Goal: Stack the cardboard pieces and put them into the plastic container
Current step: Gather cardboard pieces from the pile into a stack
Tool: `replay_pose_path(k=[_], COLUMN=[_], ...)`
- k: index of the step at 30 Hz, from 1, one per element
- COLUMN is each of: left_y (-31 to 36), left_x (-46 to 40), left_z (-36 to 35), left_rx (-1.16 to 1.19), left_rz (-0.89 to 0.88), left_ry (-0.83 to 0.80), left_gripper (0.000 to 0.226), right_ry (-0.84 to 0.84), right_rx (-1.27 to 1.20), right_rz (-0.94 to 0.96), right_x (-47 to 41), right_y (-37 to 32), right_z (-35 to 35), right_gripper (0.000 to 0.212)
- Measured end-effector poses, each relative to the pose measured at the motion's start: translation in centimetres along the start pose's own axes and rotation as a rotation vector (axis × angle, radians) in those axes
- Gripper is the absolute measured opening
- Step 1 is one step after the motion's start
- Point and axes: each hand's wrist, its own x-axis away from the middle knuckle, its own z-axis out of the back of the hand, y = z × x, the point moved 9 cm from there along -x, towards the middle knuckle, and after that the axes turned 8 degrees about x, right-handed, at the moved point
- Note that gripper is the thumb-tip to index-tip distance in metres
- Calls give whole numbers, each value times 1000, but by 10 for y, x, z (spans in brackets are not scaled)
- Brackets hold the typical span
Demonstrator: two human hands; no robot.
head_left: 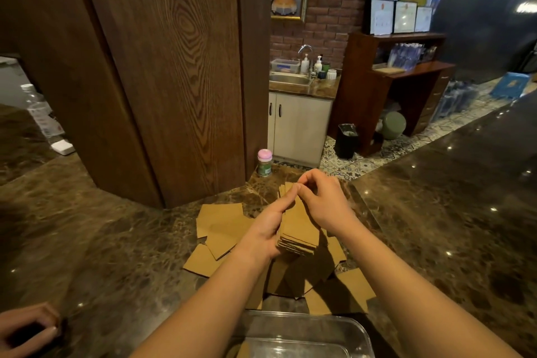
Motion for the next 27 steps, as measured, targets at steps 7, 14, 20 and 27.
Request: replay_pose_path(k=[7, 14, 20, 27], left_y=[28, 46, 42, 46], left_x=[5, 9, 8, 4], left_z=[29, 45, 49, 59], left_rx=[-38, 39, 14, 6], left_rz=[-127, -157, -147, -165], left_ry=[137, 177, 205, 246], left_gripper=[54, 49, 55, 52], right_ry=[-46, -574, -560, -596], right_rx=[-128, 416, 462, -35], right_rz=[-273, -412, -442, -518], right_x=[4, 51, 58, 53], right_y=[60, 108, 117, 120], right_z=[-13, -73, -80, -59], right_gripper=[20, 106, 98, 15])
